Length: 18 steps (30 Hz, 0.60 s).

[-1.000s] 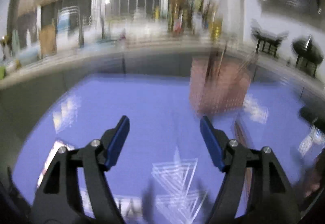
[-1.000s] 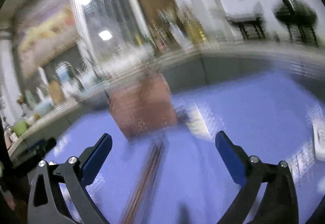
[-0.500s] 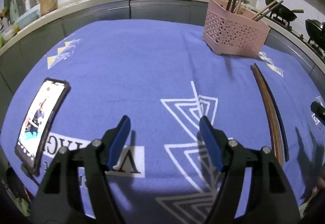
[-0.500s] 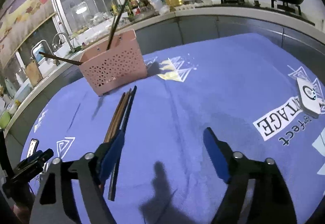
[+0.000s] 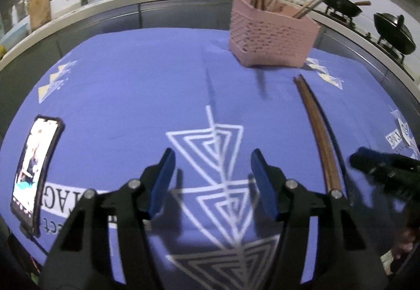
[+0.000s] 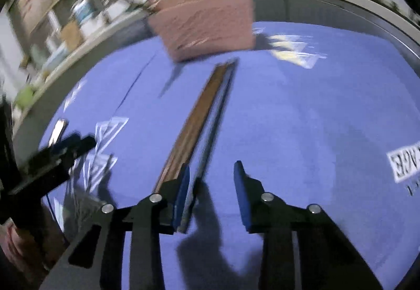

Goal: Organize utensils
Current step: 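Move both tools back to the remaining chopsticks, then grasp a brown chopstick with the left tool while the right tool grasps a dark one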

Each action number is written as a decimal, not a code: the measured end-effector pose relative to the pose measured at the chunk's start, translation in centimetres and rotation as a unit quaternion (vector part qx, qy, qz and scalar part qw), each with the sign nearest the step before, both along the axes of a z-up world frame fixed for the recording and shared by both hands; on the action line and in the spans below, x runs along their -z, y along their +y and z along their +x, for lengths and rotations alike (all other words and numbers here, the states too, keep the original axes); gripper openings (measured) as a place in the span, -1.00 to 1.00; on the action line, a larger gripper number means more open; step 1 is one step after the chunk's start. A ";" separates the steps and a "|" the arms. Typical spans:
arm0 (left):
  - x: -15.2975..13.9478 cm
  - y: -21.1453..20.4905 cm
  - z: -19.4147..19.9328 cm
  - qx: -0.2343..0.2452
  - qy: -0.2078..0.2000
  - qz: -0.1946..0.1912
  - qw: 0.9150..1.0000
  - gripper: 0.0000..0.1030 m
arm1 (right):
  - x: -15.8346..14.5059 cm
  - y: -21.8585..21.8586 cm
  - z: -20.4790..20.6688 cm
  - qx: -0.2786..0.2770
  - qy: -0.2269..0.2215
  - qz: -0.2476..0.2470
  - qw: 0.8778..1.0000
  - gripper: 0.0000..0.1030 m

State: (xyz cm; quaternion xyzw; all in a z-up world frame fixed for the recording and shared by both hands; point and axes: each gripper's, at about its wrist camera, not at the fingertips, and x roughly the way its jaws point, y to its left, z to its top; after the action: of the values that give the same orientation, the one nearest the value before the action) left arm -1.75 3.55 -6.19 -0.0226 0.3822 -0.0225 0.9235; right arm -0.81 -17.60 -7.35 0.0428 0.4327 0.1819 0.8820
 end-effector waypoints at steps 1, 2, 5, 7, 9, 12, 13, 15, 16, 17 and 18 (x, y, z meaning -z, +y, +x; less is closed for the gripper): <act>-0.1 -0.3 0.0 0.006 0.000 -0.001 1.000 0.12 | 0.3 0.7 0.1 -0.011 0.005 -0.010 1.000 -0.34; -0.1 -0.6 0.0 0.013 0.001 -0.001 1.000 0.12 | 0.5 1.4 0.1 -0.019 0.003 -0.030 0.999 -0.35; -0.4 -1.9 0.2 0.042 0.006 -0.008 0.999 0.12 | 0.6 0.5 0.2 0.020 -0.019 -0.087 0.996 -0.39; -0.5 -3.3 0.3 0.075 0.010 -0.016 0.997 0.12 | 0.5 -1.4 0.5 0.032 -0.002 -0.045 0.998 -0.40; -0.4 -4.8 0.6 0.110 0.019 -0.022 0.994 0.12 | 0.1 -2.3 0.3 0.039 -0.008 -0.031 0.999 -0.40; 0.4 -7.0 1.5 0.141 0.038 -0.023 0.989 0.12 | 0.0 -3.3 0.0 0.046 -0.010 -0.011 0.999 -0.40; 0.8 -7.4 1.8 0.143 0.045 -0.022 0.988 0.12 | 0.1 -3.5 0.0 0.046 -0.009 -0.008 0.999 -0.40; 1.4 -8.1 2.4 0.146 0.061 -0.023 0.987 0.12 | 0.3 -3.8 -0.2 0.045 -0.007 -0.004 0.999 -0.40; 1.7 -8.3 2.6 0.148 0.068 -0.024 0.986 0.12 | 0.5 -4.0 -0.3 0.046 -0.006 0.000 0.999 -0.40; 2.0 -8.5 2.9 0.148 0.074 -0.021 0.986 0.12 | 0.5 -4.0 -0.2 0.046 -0.004 0.003 0.999 -0.40; 2.1 -8.7 2.9 0.146 0.076 -0.016 0.986 0.12 | 0.6 -4.2 -0.1 0.046 -0.003 0.006 0.999 -0.40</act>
State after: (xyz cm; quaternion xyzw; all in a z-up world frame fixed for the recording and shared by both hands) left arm 1.20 -5.17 -8.34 0.0172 0.4499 -0.1617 0.8781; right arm -0.92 -21.77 -7.96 0.0671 0.4262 0.1432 0.8907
